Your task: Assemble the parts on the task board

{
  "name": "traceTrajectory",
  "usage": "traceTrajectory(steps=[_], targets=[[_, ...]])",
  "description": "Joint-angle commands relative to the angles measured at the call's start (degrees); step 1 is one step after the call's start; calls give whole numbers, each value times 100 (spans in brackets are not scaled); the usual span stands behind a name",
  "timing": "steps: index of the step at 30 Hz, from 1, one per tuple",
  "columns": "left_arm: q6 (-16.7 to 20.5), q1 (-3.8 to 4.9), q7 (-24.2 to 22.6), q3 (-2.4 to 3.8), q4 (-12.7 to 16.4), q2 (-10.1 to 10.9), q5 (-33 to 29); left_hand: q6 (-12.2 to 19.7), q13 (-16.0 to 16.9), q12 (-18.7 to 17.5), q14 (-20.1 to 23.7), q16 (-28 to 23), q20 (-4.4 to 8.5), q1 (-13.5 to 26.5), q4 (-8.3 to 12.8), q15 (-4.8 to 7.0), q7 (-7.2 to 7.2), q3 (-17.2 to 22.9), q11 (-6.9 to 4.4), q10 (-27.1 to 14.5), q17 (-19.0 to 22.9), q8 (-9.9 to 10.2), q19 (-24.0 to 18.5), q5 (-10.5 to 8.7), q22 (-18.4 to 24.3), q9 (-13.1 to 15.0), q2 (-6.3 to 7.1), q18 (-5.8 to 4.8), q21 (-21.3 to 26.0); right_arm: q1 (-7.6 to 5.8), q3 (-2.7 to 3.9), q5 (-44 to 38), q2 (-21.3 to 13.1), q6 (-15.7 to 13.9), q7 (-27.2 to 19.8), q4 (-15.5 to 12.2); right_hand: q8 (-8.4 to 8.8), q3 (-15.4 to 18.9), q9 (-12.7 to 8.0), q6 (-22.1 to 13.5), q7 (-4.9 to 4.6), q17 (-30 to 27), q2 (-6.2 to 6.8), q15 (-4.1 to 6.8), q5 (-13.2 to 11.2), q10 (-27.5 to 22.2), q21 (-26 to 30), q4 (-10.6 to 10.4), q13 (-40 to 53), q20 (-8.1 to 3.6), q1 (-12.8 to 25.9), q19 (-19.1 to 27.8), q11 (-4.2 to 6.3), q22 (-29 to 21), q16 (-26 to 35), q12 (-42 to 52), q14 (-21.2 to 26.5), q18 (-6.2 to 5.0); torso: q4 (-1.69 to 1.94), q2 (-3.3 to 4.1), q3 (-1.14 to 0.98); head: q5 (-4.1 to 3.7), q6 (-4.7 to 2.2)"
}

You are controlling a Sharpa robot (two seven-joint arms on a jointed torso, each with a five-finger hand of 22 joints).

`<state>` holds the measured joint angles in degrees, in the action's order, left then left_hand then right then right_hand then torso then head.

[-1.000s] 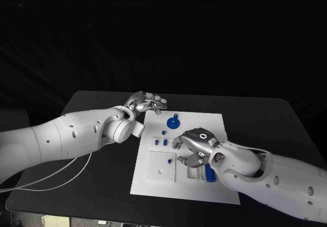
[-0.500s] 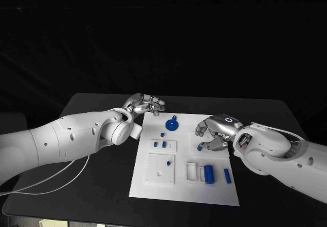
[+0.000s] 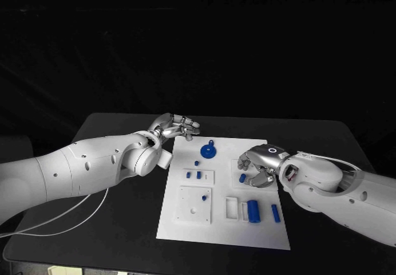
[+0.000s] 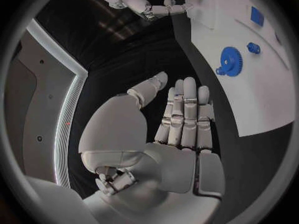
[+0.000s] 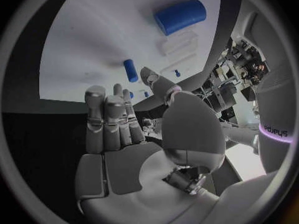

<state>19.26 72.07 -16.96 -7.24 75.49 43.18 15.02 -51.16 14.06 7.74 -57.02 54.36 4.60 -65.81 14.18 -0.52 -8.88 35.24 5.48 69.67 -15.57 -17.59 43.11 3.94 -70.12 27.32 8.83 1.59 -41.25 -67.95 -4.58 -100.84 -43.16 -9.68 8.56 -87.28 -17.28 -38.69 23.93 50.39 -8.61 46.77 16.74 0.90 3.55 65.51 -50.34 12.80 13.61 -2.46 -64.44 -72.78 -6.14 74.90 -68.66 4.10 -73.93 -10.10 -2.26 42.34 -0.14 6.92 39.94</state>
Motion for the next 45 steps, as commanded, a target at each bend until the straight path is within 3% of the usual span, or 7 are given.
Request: traceTrajectory(steps=[1,7,16,30,36,45], targets=[[-73,12,-36,5,11,-12,-28,38,3,-28,-4,-36,17,52,-1,-37,-14,-37,21,-19,-10,-7,-31,-36,-8,2,6,-18,28,15,-27,-186,14,272,56,9,-4,-119,-2,31,6,-12,-1,-19,-30,42,41,-30,-8,30,-108,-8,35,30,-26,33,-27,-490,6,2,5,-1,7],[-69,12,-35,5,13,-6,-28,39,3,-28,-5,-37,17,51,-3,-37,-14,-37,21,-19,-12,-8,-30,-36,-9,2,3,-17,29,42,-82,-212,48,346,56,28,-81,-278,11,161,-22,-29,-27,41,-40,243,40,-110,6,47,-175,-33,98,44,-36,134,-45,-490,0,-1,11,-4,16],[-73,12,-34,5,8,-7,-28,39,4,-28,-6,-39,17,52,-6,-37,-15,-39,21,-19,-15,-8,-29,-36,-11,2,0,-17,31,52,-84,-217,116,282,45,21,-221,-591,60,385,31,-40,-158,148,-76,536,27,-342,81,49,-199,-60,208,71,-50,283,-62,-490,1,-1,7,-1,21],[-82,12,-32,5,6,-7,-28,41,4,-27,-8,-44,15,60,-16,-37,-16,-44,21,-19,-22,-9,-26,-37,-14,2,-5,-18,34,70,-84,-388,154,-71,140,3,-314,-843,100,534,100,-26,-337,220,-75,697,-9,-486,143,6,-232,-79,281,99,-85,363,-75,-490,2,0,8,-5,34],[-84,12,-30,5,3,-4,-28,41,5,-28,-8,-45,15,62,-20,-37,-16,-46,21,-19,-24,-9,-26,-37,-15,2,-6,-19,35,84,-83,-541,153,-166,223,-28,-461,-1122,166,802,215,-22,-407,339,-75,996,-37,-451,254,-35,-346,-44,403,118,-80,526,-47,-490,1,1,8,-8,35],[-80,12,-36,5,-20,-11,-28,42,5,-28,-9,-48,16,62,-23,-37,-15,-47,21,-20,-27,-10,-25,-36,-17,2,-9,-18,38,93,-80,-512,53,-294,233,-149,-490,-1205,190,854,241,-28,-409,368,-75,1037,-56,-433,308,-45,-342,-42,433,117,-70,554,-49,-490,2,-1,6,-5,32]])
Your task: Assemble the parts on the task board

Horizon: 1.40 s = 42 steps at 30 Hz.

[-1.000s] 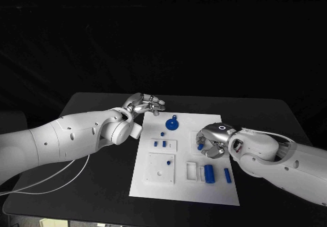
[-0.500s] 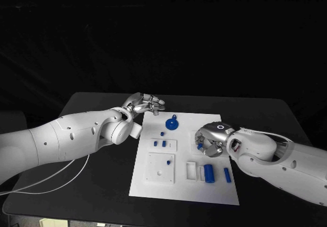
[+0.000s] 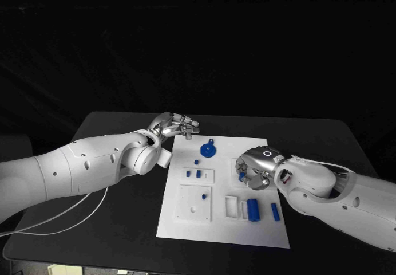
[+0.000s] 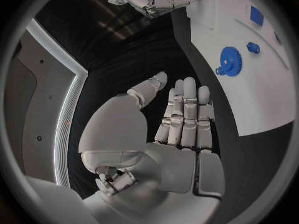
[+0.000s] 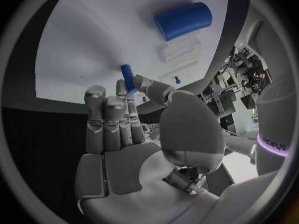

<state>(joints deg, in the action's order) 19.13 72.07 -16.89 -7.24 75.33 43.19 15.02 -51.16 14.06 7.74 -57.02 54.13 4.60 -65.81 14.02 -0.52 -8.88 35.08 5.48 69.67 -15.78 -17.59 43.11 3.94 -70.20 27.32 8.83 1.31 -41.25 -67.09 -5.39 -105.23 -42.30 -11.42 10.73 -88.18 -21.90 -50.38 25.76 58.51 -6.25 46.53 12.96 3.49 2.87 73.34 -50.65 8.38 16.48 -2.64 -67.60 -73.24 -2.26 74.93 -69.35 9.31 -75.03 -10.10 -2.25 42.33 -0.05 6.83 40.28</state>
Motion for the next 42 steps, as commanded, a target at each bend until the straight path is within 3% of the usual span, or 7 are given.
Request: traceTrajectory(steps=[1,8,15,21,27,33,42], targets=[[-63,12,-44,5,-5,-11,-28,42,5,-28,-9,-26,16,62,-7,-37,-15,-31,21,-20,-6,-10,-25,-36,-8,3,-9,11,38,7,6,-61,-58,-149,9,-97,-30,-39,8,46,6,-4,-29,110,-7,254,-26,12,23,-27,-26,4,45,114,-1,33,61,-490,1,1,-5,4,-2],[-54,12,-50,5,-42,-10,-28,44,5,-29,-10,-28,16,60,-8,-37,-16,-32,22,-23,-10,-9,-24,-35,-10,2,-9,12,40,6,169,87,-191,-261,-6,-361,-37,-53,14,60,12,-6,-21,115,-7,255,-31,22,33,-32,-28,3,49,113,2,34,60,-490,-8,-3,-10,15,-17],[-44,11,-73,6,-64,-30,-28,46,5,-30,-12,-30,17,57,-9,-36,-16,-32,22,-24,-14,-9,-23,-34,-12,2,-10,12,42,14,174,192,-25,-355,-91,-519,-41,-59,18,68,15,-7,-20,117,-7,259,-35,24,41,-35,-25,-1,52,112,3,36,57,-490,-21,-2,-8,-4,-48],[-44,11,-81,6,-66,-45,-28,46,5,-30,-13,-31,17,55,-10,-36,-16,-31,22,-24,-15,-9,-22,-33,-13,2,-13,13,42,169,174,140,328,-380,-145,-603,-42,-62,20,69,16,-8,-21,118,-7,260,-36,25,43,-37,-25,-2,53,111,4,37,56,-490,-10,-4,-5,-22,-59],[-49,11,-77,6,-81,-61,-28,46,5,-30,-13,-31,17,55,-10,-36,-16,-31,22,-24,-16,-10,-21,-33,-13,2,-14,13,42,279,170,68,721,-391,-180,-675,-42,-68,20,69,17,-8,-26,119,-7,259,-37,28,45,-39,-28,-3,53,111,5,36,56,-490,-3,0,-3,10,-46],[-50,12,-63,6,-78,-66,-28,46,5,-29,-14,-31,18,55,-11,-35,-16,-32,22,-24,-18,-10,-20,-33,-14,2,-15,13,43,285,141,22,927,-363,-190,-698,-40,-73,21,66,17,-9,-31,120,-7,257,-38,34,48,-42,-31,-4,54,110,6,34,55,-490,9,0,9,55,-25],[-49,13,-61,6,-75,-87,-28,46,6,-29,-16,-33,18,51,-10,-35,-15,-33,22,-24,-22,-11,-20,-34,-16,2,-12,14,45,373,0,-64,1197,-319,-199,-563,-39,-76,22,64,16,-10,-36,120,-7,255,-39,42,52,-44,-30,-4,54,109,8,33,55,-490,9,-1,13,143,16]])
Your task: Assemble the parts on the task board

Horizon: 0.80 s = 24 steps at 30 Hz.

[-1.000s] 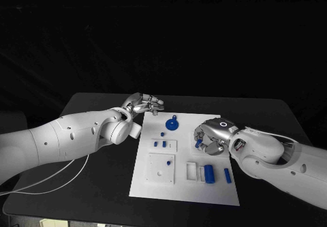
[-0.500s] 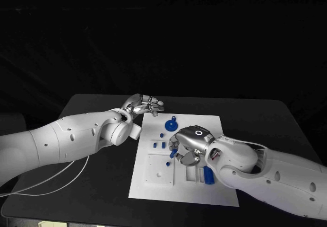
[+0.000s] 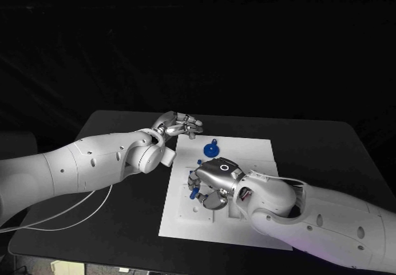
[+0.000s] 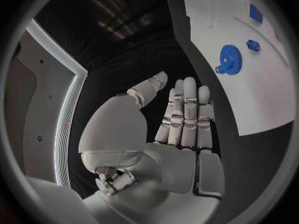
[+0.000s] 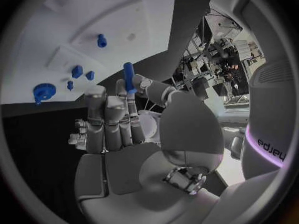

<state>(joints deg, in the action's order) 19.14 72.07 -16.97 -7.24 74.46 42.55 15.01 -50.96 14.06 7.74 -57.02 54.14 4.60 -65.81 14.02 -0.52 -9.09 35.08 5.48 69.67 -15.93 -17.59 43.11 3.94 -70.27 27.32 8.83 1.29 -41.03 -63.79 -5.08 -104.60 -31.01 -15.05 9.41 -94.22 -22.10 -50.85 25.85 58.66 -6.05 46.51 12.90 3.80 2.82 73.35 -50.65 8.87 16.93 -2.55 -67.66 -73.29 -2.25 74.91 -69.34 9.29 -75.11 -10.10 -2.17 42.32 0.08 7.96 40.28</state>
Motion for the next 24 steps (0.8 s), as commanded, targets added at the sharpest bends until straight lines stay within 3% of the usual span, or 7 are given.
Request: traceTrajectory(steps=[1,4,9,24], targets=[[-51,12,-53,6,10,-29,-27,26,6,-29,-16,-33,18,51,-10,-34,5,-33,22,-24,-8,-11,-19,-34,-9,2,-12,15,23,55,-58,-127,100,49,-70,67,-18,-30,13,48,-4,-8,-31,88,-3,254,-40,-7,7,-54,-22,1,53,111,7,35,63,-490,2,-1,-1,40,24],[-58,12,-55,6,6,-50,-27,25,6,-29,-16,-34,18,51,-11,-34,5,-33,22,-24,-9,-12,-19,-34,-9,3,-13,15,24,80,-140,-211,160,50,-78,143,-18,-31,14,48,-4,-8,-33,88,-3,253,-41,-5,8,-54,-22,1,53,111,8,34,63,-490,2,0,-4,44,29],[-70,12,-45,6,6,-60,-27,26,6,-29,-17,-35,18,51,-12,-34,5,-33,22,-23,-10,-12,-18,-35,-10,3,-14,15,25,115,-208,-242,203,103,-77,258,-17,-32,14,47,-5,-9,-34,88,-3,252,-41,0,10,-55,-21,1,53,110,8,33,63,-490,-3,1,-4,65,45],[-72,12,-47,6,8,-30,-27,30,6,-30,-17,-41,17,58,-23,-35,3,-38,23,-26,-19,-11,-16,-35,-14,2,-22,14,30,115,-295,-328,147,292,-27,330,-15,-32,16,44,-6,-10,-40,87,-3,249,-42,15,16,-57,-14,4,52,110,10,31,63,-490,-14,-2,-18,120,88]])
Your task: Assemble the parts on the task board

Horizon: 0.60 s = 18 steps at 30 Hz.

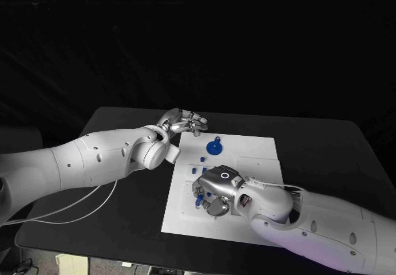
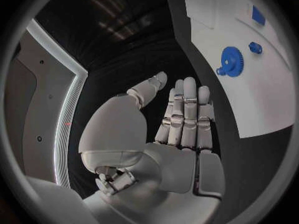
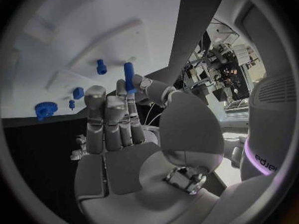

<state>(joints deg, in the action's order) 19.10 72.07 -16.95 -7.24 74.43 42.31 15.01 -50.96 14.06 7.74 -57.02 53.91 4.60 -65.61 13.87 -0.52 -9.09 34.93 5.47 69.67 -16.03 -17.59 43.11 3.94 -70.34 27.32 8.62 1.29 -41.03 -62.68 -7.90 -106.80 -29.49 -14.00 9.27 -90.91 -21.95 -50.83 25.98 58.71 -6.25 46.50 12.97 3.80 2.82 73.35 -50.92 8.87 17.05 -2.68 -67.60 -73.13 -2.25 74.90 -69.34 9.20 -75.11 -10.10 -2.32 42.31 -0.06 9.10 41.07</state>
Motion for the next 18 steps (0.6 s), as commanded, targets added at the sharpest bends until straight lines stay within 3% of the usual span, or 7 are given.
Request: traceTrajectory(steps=[1,18], targets=[[-67,12,-49,6,10,-6,-27,30,6,-30,-17,-19,17,38,-8,-35,3,-23,24,-27,-9,-11,-16,-35,-8,2,-2,14,30,5,-18,-109,-12,192,-11,-3,-30,-33,4,38,14,-9,-47,87,-2,248,-15,15,5,-44,-20,-11,51,111,10,39,63,-490,1,0,-3,13,14],[-68,12,-48,6,7,-7,-27,32,7,-30,-17,-24,17,37,-10,-35,3,-26,23,-28,-17,-12,-15,-36,-12,2,-1,15,35,5,-44,-109,-18,207,-10,-6,-30,-29,9,38,14,-10,-61,86,-2,248,-18,42,17,-47,-4,-6,51,110,13,38,64,-490,4,0,4,16,23]])
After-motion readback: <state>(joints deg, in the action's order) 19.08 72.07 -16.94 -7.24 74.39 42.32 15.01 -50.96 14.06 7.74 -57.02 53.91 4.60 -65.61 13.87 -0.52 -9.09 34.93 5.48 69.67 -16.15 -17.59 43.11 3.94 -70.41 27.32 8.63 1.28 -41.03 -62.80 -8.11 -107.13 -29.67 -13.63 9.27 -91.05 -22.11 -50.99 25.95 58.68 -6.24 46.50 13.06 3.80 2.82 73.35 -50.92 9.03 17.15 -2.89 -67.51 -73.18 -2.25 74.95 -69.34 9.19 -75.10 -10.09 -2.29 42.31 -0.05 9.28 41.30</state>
